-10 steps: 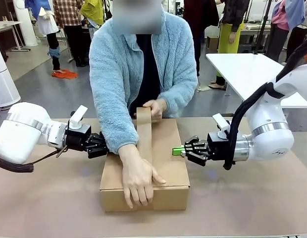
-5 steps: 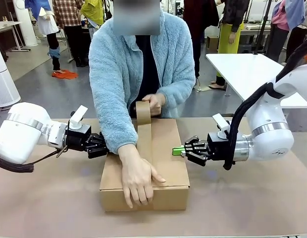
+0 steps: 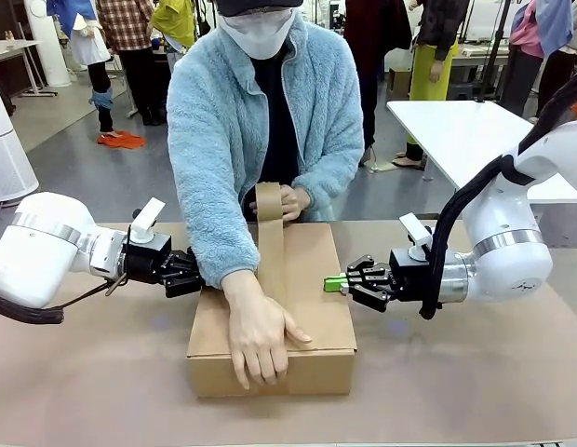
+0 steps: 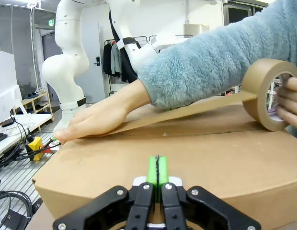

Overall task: Wrap the clocks to prevent damage.
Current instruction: After the human seals the box with tape, release both hands from the side flaps of the Package Box.

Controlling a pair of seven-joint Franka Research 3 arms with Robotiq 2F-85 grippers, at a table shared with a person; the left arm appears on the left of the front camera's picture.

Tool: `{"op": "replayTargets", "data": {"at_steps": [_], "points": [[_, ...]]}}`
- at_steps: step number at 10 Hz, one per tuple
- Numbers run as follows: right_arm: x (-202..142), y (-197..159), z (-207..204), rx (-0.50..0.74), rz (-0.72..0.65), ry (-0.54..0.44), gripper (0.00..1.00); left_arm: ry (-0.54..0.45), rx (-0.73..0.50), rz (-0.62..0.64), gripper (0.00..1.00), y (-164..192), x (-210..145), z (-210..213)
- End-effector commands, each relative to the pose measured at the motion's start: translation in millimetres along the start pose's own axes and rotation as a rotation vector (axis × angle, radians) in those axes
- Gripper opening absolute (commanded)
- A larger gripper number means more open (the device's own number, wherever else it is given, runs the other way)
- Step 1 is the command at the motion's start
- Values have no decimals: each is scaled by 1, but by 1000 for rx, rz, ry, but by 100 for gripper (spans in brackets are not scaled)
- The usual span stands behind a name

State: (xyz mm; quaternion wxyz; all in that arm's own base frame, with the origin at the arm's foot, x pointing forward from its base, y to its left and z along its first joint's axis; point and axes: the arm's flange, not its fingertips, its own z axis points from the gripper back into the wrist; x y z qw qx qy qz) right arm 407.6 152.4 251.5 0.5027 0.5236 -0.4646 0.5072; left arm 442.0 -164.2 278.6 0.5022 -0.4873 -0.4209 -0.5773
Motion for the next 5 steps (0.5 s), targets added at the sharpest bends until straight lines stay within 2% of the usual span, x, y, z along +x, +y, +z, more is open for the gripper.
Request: {"op": "replayTargets", "data": {"at_steps": [1, 5], "points": [[-1, 0, 0, -8, 0, 9, 1, 5, 7, 1, 0, 0, -1, -2], [-1, 0, 0, -8, 0, 9, 1, 5, 7, 1, 0, 0, -1, -2]]}}
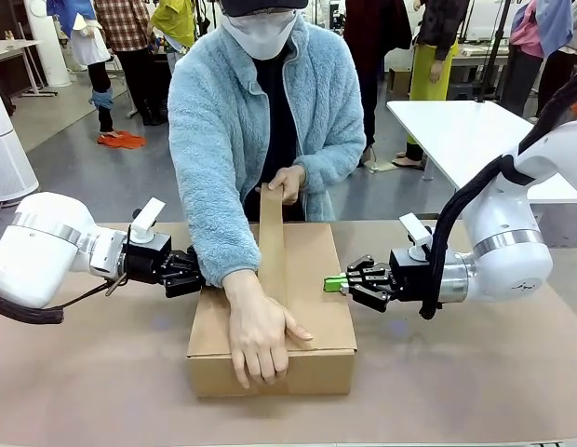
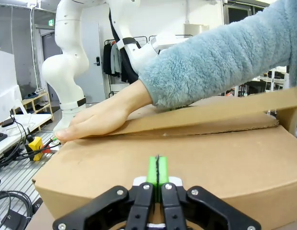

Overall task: Wrap the clocks to prevent damage.
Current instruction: After the human seals the box with tape, release both hands from the side flaps of the Package Box.

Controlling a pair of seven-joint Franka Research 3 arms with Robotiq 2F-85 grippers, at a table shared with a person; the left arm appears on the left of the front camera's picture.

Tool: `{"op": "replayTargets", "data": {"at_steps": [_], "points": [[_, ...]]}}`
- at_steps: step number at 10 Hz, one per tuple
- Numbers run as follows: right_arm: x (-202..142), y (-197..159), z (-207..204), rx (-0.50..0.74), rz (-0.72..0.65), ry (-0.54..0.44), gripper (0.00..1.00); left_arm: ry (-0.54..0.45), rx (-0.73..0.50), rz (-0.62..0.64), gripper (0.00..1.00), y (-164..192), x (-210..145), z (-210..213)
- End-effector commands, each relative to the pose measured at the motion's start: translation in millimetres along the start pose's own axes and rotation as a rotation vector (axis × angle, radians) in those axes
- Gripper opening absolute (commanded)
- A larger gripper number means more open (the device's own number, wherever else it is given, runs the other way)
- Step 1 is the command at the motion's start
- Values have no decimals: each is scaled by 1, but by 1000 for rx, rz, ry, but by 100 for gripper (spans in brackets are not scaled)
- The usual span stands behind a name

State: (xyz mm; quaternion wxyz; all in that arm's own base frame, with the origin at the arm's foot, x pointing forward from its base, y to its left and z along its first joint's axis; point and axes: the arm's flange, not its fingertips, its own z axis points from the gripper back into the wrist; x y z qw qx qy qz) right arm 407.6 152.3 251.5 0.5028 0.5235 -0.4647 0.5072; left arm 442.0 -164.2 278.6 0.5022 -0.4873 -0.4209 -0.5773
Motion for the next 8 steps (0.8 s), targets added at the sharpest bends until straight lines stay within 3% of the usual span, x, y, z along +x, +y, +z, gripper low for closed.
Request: {"op": "replayTargets", "data": {"at_steps": [1, 8], "points": [[-1, 1, -1, -8, 0, 9, 1, 5, 7, 1, 0, 0, -1, -2], [-1, 1, -1, -8, 0, 9, 1, 5, 7, 1, 0, 0, -1, -2]]}}
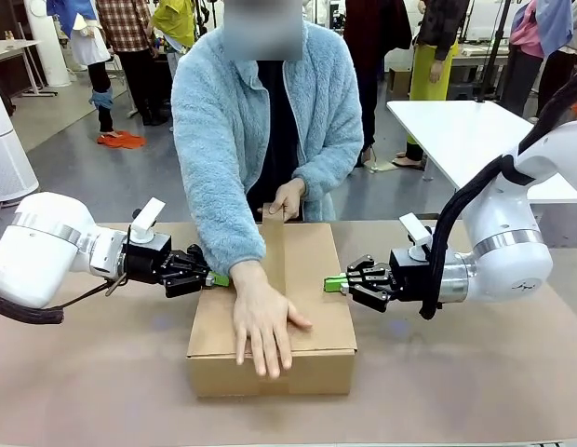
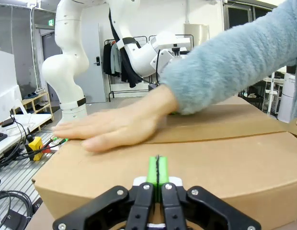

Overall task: Wrap the clocks to prevent damage.
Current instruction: After the human seals the box with tape, release both hands from the side flaps of the Package Box.

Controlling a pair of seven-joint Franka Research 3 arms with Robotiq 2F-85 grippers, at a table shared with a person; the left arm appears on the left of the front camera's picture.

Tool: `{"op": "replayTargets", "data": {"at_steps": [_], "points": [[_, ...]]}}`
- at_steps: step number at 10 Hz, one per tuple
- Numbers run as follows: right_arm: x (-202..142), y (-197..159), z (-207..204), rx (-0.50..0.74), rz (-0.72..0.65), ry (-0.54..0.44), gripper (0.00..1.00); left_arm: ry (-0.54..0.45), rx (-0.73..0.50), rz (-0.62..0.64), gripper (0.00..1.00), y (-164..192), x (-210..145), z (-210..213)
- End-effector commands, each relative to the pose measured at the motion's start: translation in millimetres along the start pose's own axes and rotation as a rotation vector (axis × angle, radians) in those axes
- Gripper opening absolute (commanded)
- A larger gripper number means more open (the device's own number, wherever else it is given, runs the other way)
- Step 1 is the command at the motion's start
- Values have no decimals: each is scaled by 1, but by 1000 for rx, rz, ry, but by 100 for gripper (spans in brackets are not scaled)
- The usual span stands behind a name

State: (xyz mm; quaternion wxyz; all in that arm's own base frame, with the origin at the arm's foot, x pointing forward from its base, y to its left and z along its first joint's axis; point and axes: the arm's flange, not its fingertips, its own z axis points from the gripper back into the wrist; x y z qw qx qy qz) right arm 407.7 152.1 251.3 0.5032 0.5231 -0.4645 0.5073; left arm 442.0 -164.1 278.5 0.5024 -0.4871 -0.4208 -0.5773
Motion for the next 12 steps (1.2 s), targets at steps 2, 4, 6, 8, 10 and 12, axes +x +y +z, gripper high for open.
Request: {"op": "replayTargets", "data": {"at_steps": [2, 4, 6, 8, 10, 12], "points": [[-1, 1, -1, -7, 0, 8, 1, 4, 7, 1, 0, 0, -1, -2], [-1, 1, -1, -7, 0, 8, 1, 4, 7, 1, 0, 0, -1, -2], [-1, 1, -1, -7, 0, 8, 1, 4, 7, 1, 0, 0, -1, -2], [-1, 1, -1, -7, 0, 8, 1, 4, 7, 1, 0, 0, -1, -2], [-1, 1, -1, -7, 0, 8, 1, 4, 7, 1, 0, 0, -1, -2], [-1, 1, -1, -7, 0, 8, 1, 4, 7, 1, 0, 0, -1, -2]]}}
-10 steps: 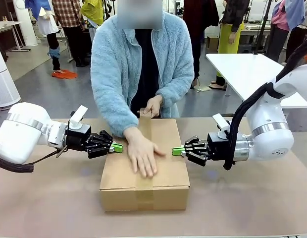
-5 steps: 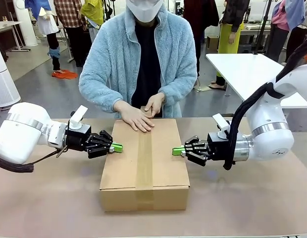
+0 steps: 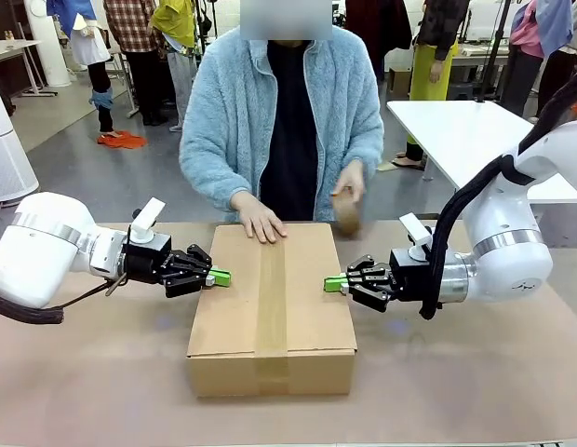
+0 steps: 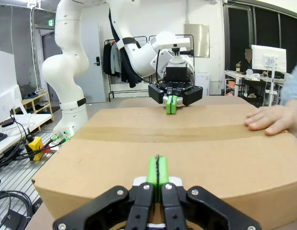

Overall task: Wrap the clocks to prevent damage.
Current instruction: After the human seals the box with tape, release both hands from the side flaps of the Package Box.

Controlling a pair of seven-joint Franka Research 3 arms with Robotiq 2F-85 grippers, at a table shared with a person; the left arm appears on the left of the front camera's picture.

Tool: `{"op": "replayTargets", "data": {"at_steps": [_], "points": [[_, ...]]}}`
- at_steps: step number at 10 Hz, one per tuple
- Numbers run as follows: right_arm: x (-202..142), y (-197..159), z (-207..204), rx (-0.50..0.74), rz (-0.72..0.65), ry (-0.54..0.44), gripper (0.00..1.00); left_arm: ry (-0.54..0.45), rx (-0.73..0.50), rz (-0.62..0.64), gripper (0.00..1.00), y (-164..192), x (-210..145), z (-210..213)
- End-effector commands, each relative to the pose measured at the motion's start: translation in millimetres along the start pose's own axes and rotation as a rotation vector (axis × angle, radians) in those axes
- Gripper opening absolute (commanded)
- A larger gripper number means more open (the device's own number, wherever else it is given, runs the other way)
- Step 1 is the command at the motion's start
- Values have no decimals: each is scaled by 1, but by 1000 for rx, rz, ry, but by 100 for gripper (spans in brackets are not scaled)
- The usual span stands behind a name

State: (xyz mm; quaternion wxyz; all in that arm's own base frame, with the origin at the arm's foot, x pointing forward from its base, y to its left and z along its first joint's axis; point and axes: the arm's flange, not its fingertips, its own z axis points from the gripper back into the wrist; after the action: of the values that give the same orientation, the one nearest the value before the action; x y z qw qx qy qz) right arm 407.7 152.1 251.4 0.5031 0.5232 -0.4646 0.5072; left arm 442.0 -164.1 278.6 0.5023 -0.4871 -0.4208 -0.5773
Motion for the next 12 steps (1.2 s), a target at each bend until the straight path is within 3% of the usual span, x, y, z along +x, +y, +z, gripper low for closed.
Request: {"op": "replayTargets", "data": {"at_steps": [1, 3, 4, 6, 9, 12], "points": [[-1, 1, -1, -7, 0, 9, 1, 5, 7, 1, 0, 0, -1, -2], [0, 0, 0, 0, 0, 0, 1, 5, 7, 1, 0, 0, -1, -2], [13, 5, 7, 1, 10, 58, 1, 0, 0, 0, 0, 0, 0, 0], [63, 22, 29, -36, 26, 203, 1, 158, 12, 17, 0, -4, 53, 28], [154, 66, 63, -23, -31, 524, 1, 369, 25, 63, 0, -22, 123, 75], [233, 108, 88, -139, -2, 622, 1, 594, 89, 115, 0, -47, 173, 110]]}}
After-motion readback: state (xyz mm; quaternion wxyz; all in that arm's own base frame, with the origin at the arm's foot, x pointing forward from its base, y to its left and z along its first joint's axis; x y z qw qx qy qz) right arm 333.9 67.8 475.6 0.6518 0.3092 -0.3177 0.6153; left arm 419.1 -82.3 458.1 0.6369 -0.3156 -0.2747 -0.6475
